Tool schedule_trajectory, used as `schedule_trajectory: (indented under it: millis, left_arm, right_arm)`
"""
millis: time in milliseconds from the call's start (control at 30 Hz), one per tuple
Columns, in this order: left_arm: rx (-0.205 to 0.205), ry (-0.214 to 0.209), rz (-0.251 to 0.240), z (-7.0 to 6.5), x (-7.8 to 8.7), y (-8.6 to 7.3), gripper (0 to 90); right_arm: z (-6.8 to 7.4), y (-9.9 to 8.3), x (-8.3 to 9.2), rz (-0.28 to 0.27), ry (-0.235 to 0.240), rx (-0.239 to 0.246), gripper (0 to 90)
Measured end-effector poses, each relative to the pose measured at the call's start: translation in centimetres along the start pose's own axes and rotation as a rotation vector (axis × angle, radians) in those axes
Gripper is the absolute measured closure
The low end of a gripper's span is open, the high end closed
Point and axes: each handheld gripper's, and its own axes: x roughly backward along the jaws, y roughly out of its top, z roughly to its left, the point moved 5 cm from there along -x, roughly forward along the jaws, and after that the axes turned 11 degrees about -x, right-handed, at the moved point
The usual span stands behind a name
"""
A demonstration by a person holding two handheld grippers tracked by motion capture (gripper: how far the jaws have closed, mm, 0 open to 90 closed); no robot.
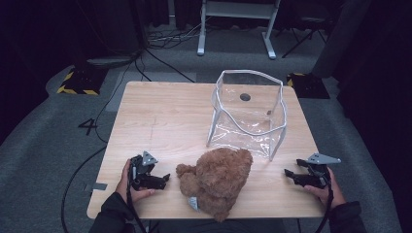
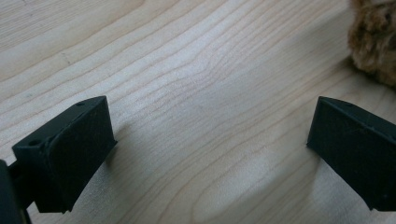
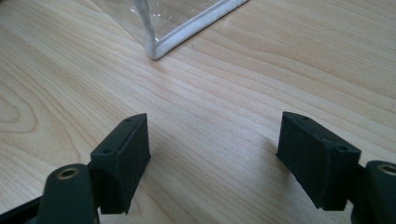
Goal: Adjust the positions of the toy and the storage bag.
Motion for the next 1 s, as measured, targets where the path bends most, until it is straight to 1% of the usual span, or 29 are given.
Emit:
schedule_trajectory:
  millis: [67, 100, 133, 167, 200, 233, 267, 300, 367, 400, 500, 533, 600, 633, 700, 767, 867, 1000]
  left_arm:
    - [-0.002, -0.004, 0.005, 0.0, 0.1, 0.0, 1.0]
    - [-0.006, 0.001, 0.005, 0.0, 0.2, 0.0, 2.3]
    - [-0.003, -0.009, 0.007, -0.1, 0.4, -0.1, 4.4]
    - [-0.004, -0.011, 0.0, -0.2, 0.6, -0.1, 7.3]
    - [-0.006, -0.008, -0.009, -0.2, 0.8, -0.1, 15.2]
    - [-0.002, -0.017, -0.012, -0.3, 0.9, -0.2, 18.9]
    - [-0.007, -0.037, -0.018, -0.3, 1.1, -0.2, 18.7]
    - [-0.017, -0.048, -0.025, -0.4, 1.3, -0.3, 16.5]
    - [-0.031, -0.048, -0.034, -0.6, 1.8, -0.4, 17.7]
    - [-0.037, -0.059, -0.046, -0.7, 2.2, -0.3, 17.4]
    - [-0.052, -0.067, -0.064, -0.9, 3.1, -0.2, 16.3]
    - [-0.061, -0.064, -0.071, -1.0, 3.5, -0.1, 16.2]
    - [-0.074, -0.083, -0.092, -1.2, 4.0, 0.2, 16.2]
    - [-0.088, -0.088, -0.1, -1.3, 4.2, 0.4, 16.1]
    - [-0.102, -0.092, -0.112, -1.7, 4.7, 0.8, 16.1]
    - [-0.109, -0.101, -0.129, -2.0, 5.1, 1.2, 16.1]
    - [-0.128, -0.095, -0.136, -2.3, 5.7, 1.6, 16.1]
    - [-0.13, -0.112, -0.168, -2.8, 6.8, 2.2, 16.0]
  right_arm:
    - [0.0, 0.0, 0.0, 0.0, -0.001, 0.0, 24.7]
    - [0.0, 0.0, 0.0, -0.001, -0.001, 0.0, 24.6]
    - [0.0, 0.0, 0.0, -0.001, -0.001, -0.001, 24.6]
    - [0.0, 0.0, 0.0, -0.001, -0.001, -0.001, 24.5]
    - [0.0, 0.0, 0.0, -0.001, -0.002, -0.001, 24.5]
    - [0.0, 0.0, 0.0, -0.001, -0.002, -0.001, 24.5]
    - [0.0, 0.0, 0.0, -0.001, -0.002, -0.002, 24.4]
    - [0.0, 0.0, 0.0, -0.001, -0.003, -0.002, 24.3]
    - [0.0, 0.0, 0.0, 0.0, -0.004, -0.002, 24.0]
    - [0.0, 0.0, 0.0, 0.0, -0.004, -0.002, 24.0]
    - [0.0, 0.0, 0.0, 0.0, -0.005, -0.002, 24.0]
    - [0.0, 0.0, 0.0, -0.001, -0.005, -0.001, 24.0]
    - [0.0, 0.0, 0.0, -0.001, -0.004, -0.002, 24.0]
    - [0.0, 0.0, 0.0, -0.001, -0.004, -0.002, 24.0]
    - [0.0, 0.0, 0.0, -0.001, -0.004, -0.002, 24.0]
    - [0.0, 0.0, 0.0, -0.001, -0.004, -0.002, 23.9]
    - [0.0, 0.0, 0.0, -0.001, -0.004, -0.002, 24.0]
    - [0.0, 0.0, 0.0, -0.001, -0.004, -0.002, 24.0]
